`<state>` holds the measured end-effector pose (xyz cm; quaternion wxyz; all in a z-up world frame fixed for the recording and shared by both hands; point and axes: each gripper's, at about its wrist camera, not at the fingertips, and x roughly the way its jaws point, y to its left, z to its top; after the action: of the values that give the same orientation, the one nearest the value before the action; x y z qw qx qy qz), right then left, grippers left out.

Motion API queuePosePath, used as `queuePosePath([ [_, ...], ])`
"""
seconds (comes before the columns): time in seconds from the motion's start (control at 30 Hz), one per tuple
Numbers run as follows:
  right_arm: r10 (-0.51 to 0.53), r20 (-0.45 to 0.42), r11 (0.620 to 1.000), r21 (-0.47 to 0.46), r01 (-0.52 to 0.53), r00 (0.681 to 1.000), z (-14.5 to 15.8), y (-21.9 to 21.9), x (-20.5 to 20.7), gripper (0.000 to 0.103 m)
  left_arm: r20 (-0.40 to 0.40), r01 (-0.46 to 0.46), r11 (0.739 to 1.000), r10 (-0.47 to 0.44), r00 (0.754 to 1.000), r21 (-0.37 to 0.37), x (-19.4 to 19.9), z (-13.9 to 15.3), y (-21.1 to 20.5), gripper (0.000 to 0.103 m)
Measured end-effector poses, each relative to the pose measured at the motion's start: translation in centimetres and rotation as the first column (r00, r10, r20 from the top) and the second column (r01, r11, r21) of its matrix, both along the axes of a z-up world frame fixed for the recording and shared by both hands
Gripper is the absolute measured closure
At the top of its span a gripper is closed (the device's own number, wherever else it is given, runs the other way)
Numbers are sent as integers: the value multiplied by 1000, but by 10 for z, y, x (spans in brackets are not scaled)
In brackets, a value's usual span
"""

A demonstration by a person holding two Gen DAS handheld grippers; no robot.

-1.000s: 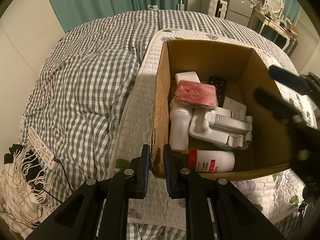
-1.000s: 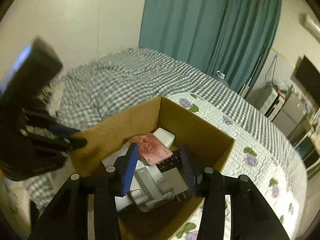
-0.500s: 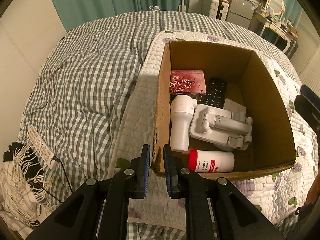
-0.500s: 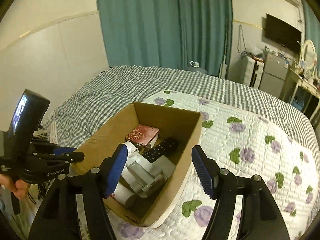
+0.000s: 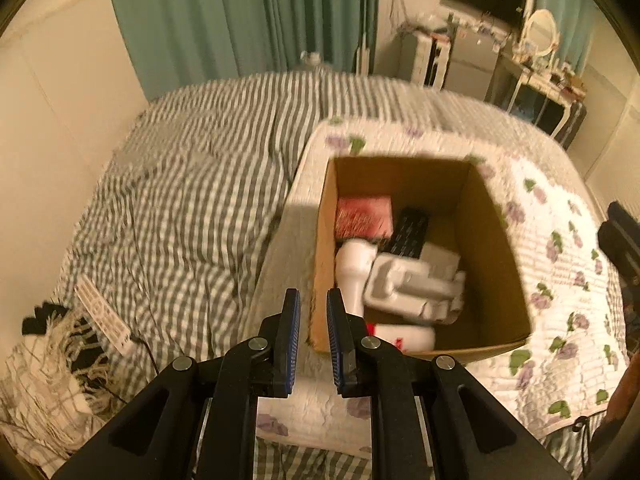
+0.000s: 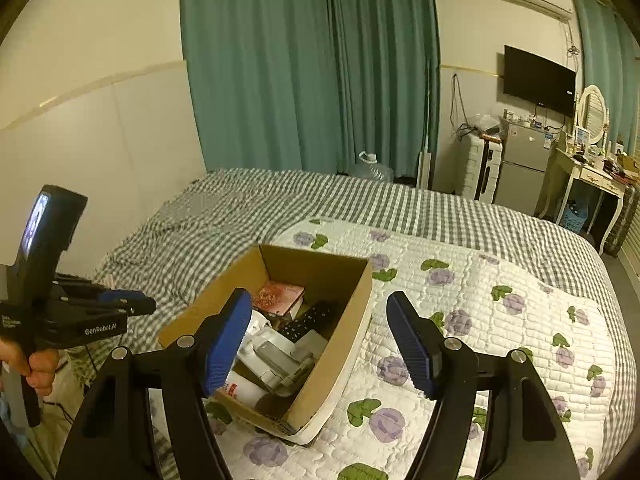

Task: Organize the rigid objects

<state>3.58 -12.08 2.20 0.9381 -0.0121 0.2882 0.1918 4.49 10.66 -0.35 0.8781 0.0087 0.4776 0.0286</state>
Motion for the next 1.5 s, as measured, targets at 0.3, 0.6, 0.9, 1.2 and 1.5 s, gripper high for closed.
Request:
queuePosePath([
  [0.3, -53, 69, 999, -5, 53, 996, 27, -17, -31, 25, 256, 75, 995, -88, 963, 60, -33, 46, -40, 81],
  [0.6, -119, 137, 993, 15, 118, 983, 34, -37, -64, 7, 426, 15, 997, -47, 903, 76, -67, 56, -57, 34],
  [0.9, -159, 163, 987, 30, 156, 974, 34, -51, -81, 0, 486, -28, 997, -9, 874, 70, -85, 55, -66, 20],
  [1.2, -182, 148, 983, 14, 182, 972, 25, -53, -78, 0, 482, -29, 995, -20, 876, 95, -88, 48, -78, 19],
  [1.5, -195, 146, 981, 13, 195, 970, 21, -54, -76, 0, 465, -26, 996, -18, 885, 89, -86, 38, -79, 19],
])
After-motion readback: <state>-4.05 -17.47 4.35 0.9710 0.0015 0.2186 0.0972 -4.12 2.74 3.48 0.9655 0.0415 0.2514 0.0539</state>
